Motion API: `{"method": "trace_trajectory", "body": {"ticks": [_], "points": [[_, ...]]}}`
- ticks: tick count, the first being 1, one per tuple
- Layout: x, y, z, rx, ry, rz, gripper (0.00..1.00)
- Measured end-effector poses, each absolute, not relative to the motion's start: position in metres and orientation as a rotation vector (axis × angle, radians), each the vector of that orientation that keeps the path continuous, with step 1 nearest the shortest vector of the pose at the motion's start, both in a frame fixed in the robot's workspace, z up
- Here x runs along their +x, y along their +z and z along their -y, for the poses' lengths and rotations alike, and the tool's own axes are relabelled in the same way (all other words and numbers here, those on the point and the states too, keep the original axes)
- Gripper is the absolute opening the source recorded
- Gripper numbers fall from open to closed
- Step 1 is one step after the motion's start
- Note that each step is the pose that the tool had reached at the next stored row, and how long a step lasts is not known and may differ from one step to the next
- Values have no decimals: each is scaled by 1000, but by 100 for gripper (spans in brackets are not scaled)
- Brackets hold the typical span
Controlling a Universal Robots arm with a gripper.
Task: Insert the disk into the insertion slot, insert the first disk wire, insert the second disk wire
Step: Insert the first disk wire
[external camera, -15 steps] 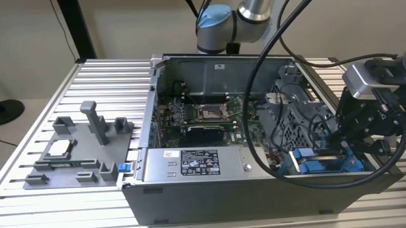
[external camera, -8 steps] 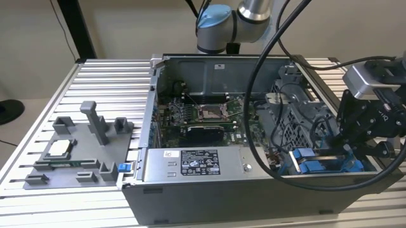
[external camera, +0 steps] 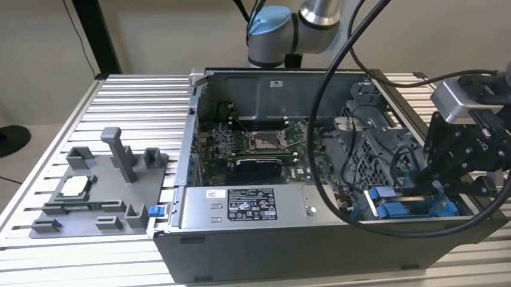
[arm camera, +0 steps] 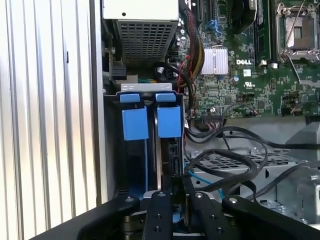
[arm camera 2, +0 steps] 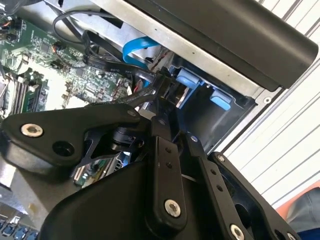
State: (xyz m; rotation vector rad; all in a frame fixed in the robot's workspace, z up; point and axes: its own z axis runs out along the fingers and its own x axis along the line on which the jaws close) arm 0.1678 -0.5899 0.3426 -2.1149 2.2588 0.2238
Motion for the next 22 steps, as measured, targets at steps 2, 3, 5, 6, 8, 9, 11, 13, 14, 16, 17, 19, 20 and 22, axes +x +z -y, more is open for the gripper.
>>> {"method": "trace_trajectory", "body": {"ticks": [2, 3, 5, 6, 8, 9, 11, 13, 14, 16, 17, 19, 20, 22], "points": [[168, 343, 589, -2114, 223, -2258, 0], [169, 342, 589, -2114, 222, -2258, 0], [169, 342, 588, -2114, 220, -2256, 0], [169, 342, 588, -2115, 218, -2255, 0], [169, 342, 588, -2118, 216, -2251, 0], [169, 342, 588, -2118, 216, -2250, 0], [169, 341, 588, -2120, 215, -2248, 0], [169, 341, 588, -2121, 215, -2247, 0], [169, 341, 588, -2122, 215, -2246, 0], [169, 340, 587, -2122, 215, -2246, 0], [169, 340, 587, -2122, 215, -2246, 0], [169, 340, 587, -2122, 214, -2245, 0], [169, 340, 586, -2122, 213, -2245, 0], [169, 340, 586, -2121, 211, -2244, 0]]}}
